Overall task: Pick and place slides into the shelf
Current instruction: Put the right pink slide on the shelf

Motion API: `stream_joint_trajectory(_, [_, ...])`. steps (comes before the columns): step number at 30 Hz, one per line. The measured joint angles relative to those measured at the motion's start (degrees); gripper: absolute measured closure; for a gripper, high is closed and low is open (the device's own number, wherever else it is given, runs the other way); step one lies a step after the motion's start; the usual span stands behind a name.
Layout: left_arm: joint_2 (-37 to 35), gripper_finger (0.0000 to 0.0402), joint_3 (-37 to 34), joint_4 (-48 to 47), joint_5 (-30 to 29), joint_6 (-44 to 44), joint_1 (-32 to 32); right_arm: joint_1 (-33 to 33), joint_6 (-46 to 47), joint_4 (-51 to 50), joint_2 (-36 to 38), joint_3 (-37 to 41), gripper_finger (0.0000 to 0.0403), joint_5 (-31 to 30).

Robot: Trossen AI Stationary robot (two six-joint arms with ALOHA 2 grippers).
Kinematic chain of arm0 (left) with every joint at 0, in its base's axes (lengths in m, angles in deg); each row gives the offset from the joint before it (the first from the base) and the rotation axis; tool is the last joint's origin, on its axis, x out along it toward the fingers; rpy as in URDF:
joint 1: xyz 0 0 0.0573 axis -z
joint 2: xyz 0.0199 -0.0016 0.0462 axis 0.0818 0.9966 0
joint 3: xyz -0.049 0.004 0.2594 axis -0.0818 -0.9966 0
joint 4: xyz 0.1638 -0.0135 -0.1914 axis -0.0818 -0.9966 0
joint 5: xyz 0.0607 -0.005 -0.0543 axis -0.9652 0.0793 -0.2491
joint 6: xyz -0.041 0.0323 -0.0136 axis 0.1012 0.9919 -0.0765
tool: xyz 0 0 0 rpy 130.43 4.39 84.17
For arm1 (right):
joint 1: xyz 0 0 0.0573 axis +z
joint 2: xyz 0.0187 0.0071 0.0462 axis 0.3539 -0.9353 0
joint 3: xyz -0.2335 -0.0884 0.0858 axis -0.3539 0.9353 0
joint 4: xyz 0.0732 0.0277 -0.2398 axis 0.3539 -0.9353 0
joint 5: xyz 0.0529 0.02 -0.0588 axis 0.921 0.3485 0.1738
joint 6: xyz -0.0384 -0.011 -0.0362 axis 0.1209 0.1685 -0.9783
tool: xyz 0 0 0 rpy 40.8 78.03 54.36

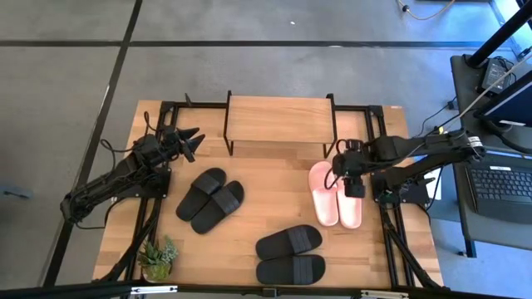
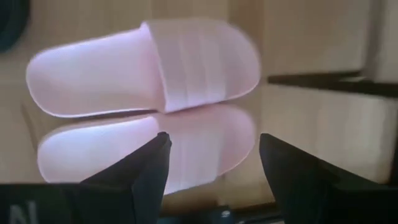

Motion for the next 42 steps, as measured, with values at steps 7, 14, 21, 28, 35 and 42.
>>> stream_joint_trajectory(7, [0.0,0.0172,0.0,-0.36,0.0,0.01,-0.02,7.16,11.55,0.4,0.06,7.27,0.0156,0.04])
stream_joint_trajectory(14, [0.0,0.0172,0.0,-0.38,0.0,2.47,0.01,13.55,18.62,5.54,-0.17,14.35,0.0156,-4.71])
stream_joint_trajectory(21, [0.0,0.0172,0.0,-0.41,0.02,4.97,0.01,16.35,19.58,13.13,-2.16,21.43,0.0156,-5.33])
stream_joint_trajectory(28, [0.0,0.0172,0.0,-0.41,0.02,4.47,-0.01,16.46,22.91,13.0,-6.78,24.28,0.0156,-9.74])
stream_joint_trajectory(35, [0.0,0.0172,0.0,-0.41,0.0,4.47,0.0,16.46,22.71,13.97,-9.24,24.27,0.0156,-14.75])
stream_joint_trajectory(42, [0.0,0.0172,0.0,-0.41,0.0,4.49,0.01,16.44,27.35,15.04,-10.5,24.26,0.0156,-14.87])
